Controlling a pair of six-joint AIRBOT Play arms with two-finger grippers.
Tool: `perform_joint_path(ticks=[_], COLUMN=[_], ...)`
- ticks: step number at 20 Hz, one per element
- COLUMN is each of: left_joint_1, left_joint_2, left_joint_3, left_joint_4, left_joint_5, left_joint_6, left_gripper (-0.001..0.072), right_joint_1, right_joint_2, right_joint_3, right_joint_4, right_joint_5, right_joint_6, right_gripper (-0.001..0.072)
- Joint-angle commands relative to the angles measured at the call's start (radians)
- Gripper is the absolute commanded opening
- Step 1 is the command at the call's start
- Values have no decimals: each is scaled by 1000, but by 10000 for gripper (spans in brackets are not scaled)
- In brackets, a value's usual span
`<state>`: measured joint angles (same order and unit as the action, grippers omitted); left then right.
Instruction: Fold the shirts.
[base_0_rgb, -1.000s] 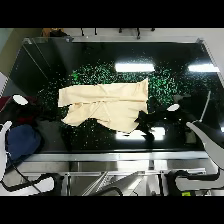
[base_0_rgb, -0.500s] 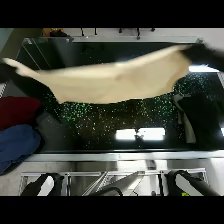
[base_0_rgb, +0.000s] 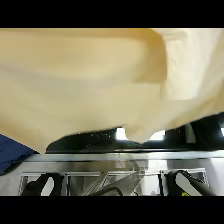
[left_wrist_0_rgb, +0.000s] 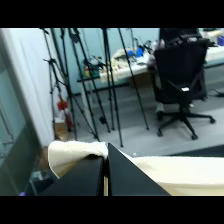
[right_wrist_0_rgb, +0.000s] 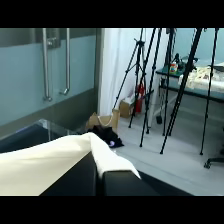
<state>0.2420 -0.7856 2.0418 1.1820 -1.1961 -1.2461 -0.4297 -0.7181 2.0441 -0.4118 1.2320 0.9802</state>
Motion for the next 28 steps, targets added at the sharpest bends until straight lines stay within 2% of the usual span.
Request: perform_joint_path(ticks=[1, 5, 7, 9, 11, 13, 16, 18, 20, 23, 28], left_joint_1=[-206, -286, -285, -285, -285, -283, -266, -248, -222, -163, -124], left_joint_2=[-79, -305, -440, -584, -734, -877, -1047, -1123, -1158, -1102, -1056], left_joint_3=[-106, -270, -338, -392, -401, -338, -145, -5, 84, -18, -161], left_joint_4=[161, 195, 193, 176, 173, 136, 19, -27, -105, -217, -204], left_joint_5=[42, 115, 124, 124, 123, 122, 93, 37, -24, -28, -82], left_joint_6=[2, -16, -54, -56, -56, -56, -58, -103, -138, -163, -129], left_gripper=[16, 16, 15, 16, 15, 16, 15, 15, 15, 15, 15], right_joint_1=[-24, 117, 197, 237, 240, 240, 238, 235, 228, 198, 182], right_joint_2=[-105, -306, -426, -575, -722, -834, -950, -990, -993, -971, -946], right_joint_3=[-34, -270, -362, -383, -382, -367, -262, -165, -94, -50, -74], right_joint_4=[100, 76, -90, -259, -283, -281, -239, -235, -235, -246, -508], right_joint_5=[88, 113, 11, -89, -159, -226, -240, -240, -211, -76, 152], right_joint_6=[-47, -80, -65, -3, 19, 18, 19, 47, 58, 76, 135], right_gripper=[24, 24, 24, 23, 23, 23, 23, 23, 22, 22, 22])
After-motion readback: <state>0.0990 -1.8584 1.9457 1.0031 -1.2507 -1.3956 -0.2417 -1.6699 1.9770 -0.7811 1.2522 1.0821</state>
